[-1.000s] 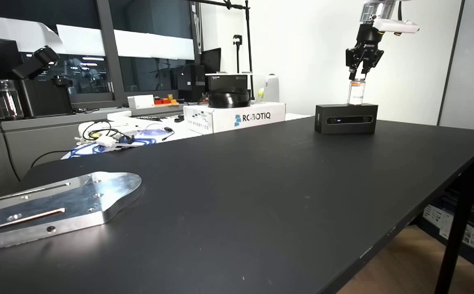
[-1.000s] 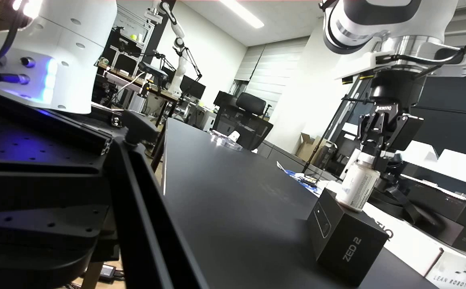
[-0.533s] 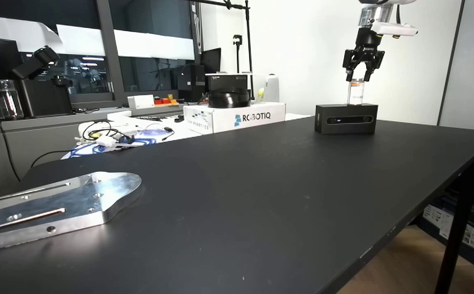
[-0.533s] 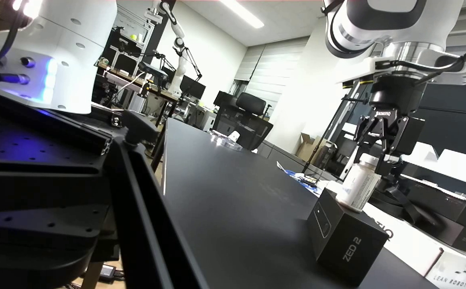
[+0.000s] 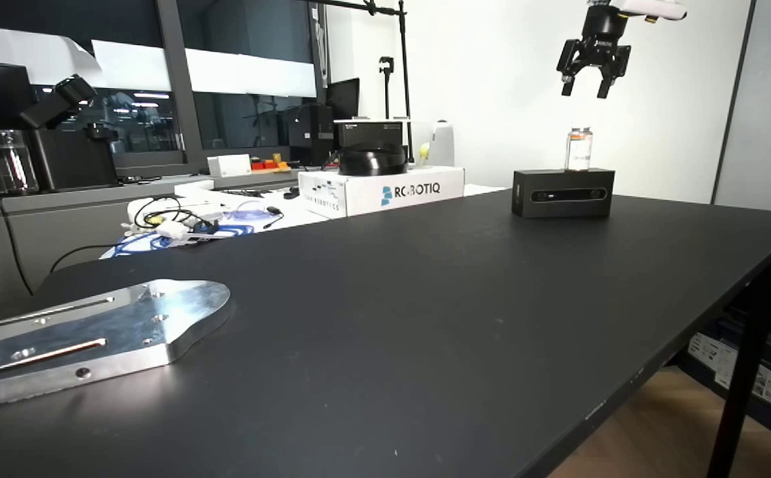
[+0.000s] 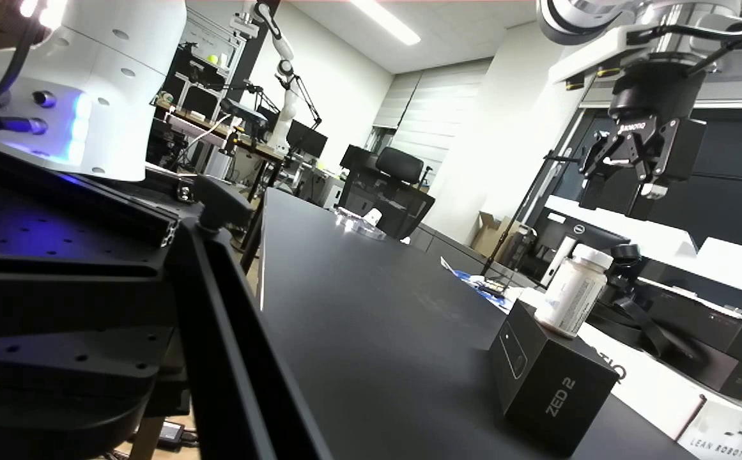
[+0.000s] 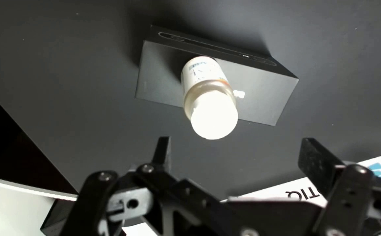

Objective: Put the white bottle on the black box

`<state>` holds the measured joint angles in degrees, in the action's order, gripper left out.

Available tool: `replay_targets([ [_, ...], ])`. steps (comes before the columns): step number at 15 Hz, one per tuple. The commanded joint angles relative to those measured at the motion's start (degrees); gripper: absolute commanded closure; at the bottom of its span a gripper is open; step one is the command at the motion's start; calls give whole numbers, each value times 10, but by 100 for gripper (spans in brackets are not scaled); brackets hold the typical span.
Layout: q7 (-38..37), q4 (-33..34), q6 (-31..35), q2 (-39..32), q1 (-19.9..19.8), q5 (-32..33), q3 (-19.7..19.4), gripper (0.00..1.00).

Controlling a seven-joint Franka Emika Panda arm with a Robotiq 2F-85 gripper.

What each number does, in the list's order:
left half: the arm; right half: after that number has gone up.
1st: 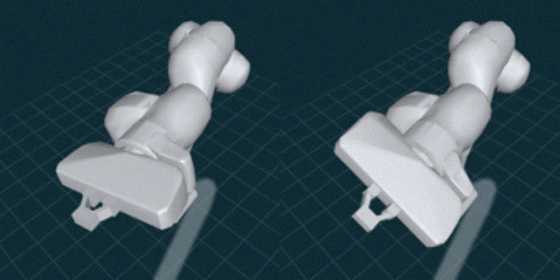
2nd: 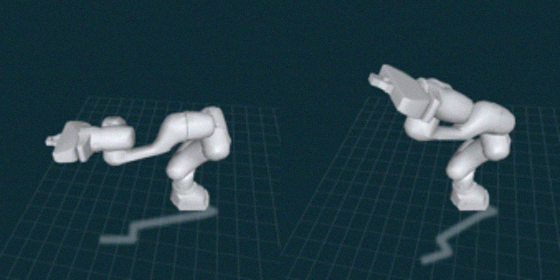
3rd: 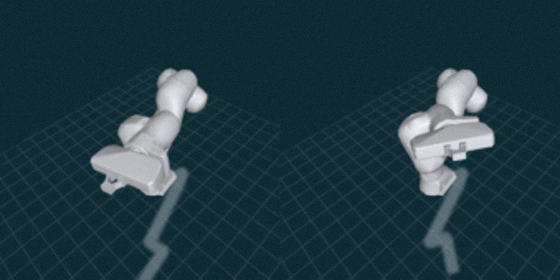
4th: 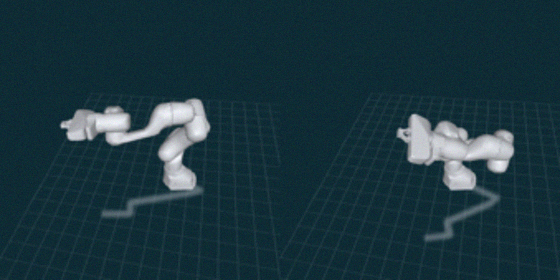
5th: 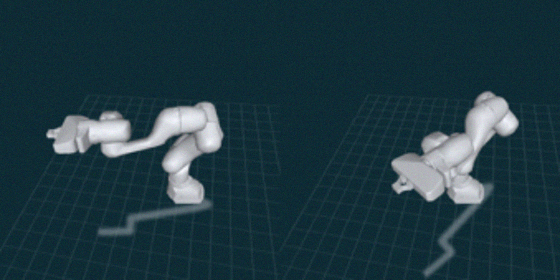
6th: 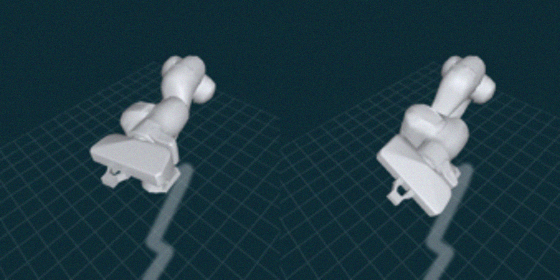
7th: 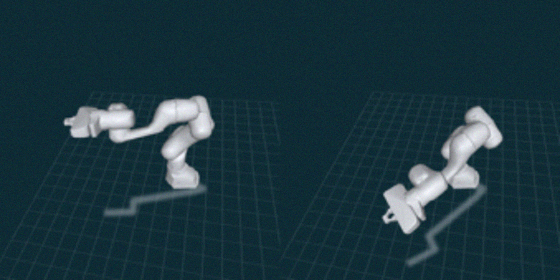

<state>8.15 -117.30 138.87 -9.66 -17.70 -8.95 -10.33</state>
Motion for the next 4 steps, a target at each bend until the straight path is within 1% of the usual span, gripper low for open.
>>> replay_targets([
  [1,4,1,-13,10,7,-1,-8,0],
  [4,7,0,-17,14,8,-2,-9,0],
])
